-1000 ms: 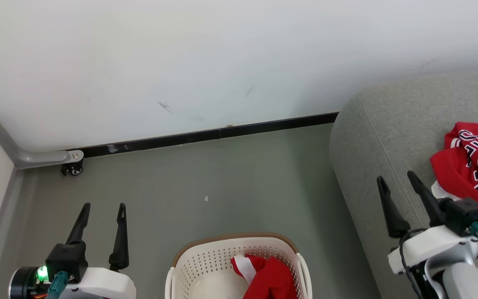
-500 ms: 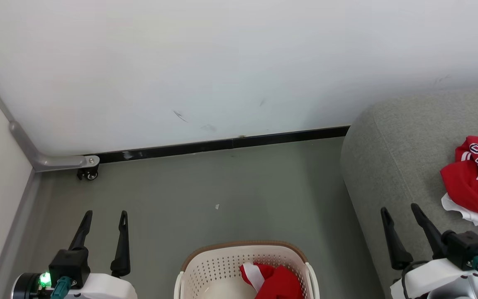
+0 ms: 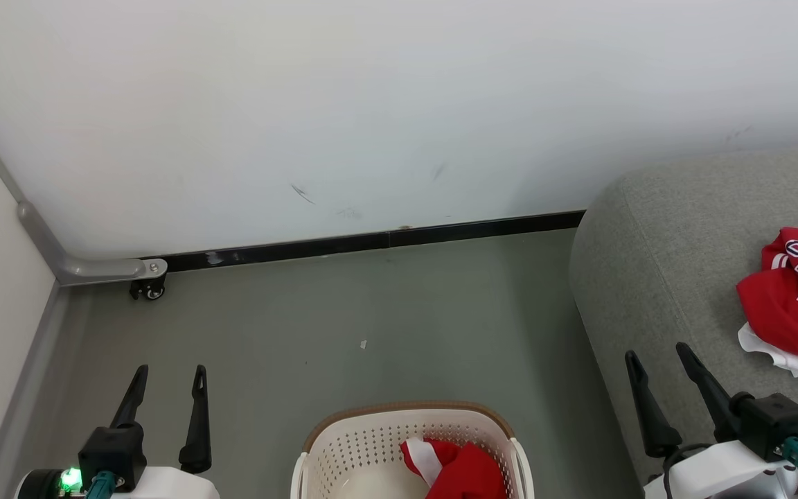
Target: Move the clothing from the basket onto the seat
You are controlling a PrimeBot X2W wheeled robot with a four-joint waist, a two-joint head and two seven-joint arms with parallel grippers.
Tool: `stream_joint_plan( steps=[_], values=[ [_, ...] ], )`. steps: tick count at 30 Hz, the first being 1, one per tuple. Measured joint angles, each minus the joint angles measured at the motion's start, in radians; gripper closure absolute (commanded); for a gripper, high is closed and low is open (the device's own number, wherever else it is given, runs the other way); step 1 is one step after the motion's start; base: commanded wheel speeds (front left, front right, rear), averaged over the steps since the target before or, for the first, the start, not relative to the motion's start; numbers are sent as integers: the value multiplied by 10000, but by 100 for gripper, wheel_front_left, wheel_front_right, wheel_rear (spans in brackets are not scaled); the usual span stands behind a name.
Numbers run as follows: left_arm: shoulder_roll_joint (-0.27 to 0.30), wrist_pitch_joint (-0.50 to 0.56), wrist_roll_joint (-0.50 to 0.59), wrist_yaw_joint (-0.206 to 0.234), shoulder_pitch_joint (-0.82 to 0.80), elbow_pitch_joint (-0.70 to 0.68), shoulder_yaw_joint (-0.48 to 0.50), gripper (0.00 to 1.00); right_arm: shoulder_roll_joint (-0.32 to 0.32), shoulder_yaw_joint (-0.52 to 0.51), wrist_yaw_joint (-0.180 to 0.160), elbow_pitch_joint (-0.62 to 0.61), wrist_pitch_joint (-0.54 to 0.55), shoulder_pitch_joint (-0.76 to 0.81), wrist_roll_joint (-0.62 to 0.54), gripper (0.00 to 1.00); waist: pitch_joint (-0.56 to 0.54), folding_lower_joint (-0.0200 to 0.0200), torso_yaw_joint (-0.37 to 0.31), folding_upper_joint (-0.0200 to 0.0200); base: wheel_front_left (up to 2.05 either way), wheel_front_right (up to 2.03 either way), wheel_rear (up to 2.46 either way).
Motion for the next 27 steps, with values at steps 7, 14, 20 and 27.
stream_joint_plan(
  steps=[7, 14, 20, 27],
  values=[
    [0, 0, 150, 15, 0, 42, 153, 0, 4, 46, 0, -282, 54, 66, 0, 0, 46, 0, 45, 0, 0, 0, 0],
    [0, 0, 150, 29, -2, 36, 286, 0, 13, 77, 0, -468, 100, 192, 0, 0, 120, 0, 76, 0, 0, 0, 0],
    [-33, 0, 151, 23, -2, -10, 305, 0, 13, 117, 0, -583, 102, 204, 31, 0, 180, 0, 74, 0, 0, 0, 0],
    [-50, 0, 203, -19, -2, -25, 305, 0, 13, 142, 0, -744, 190, 268, 111, 0, 246, 0, 57, 0, 0, 0, 0]
  ],
)
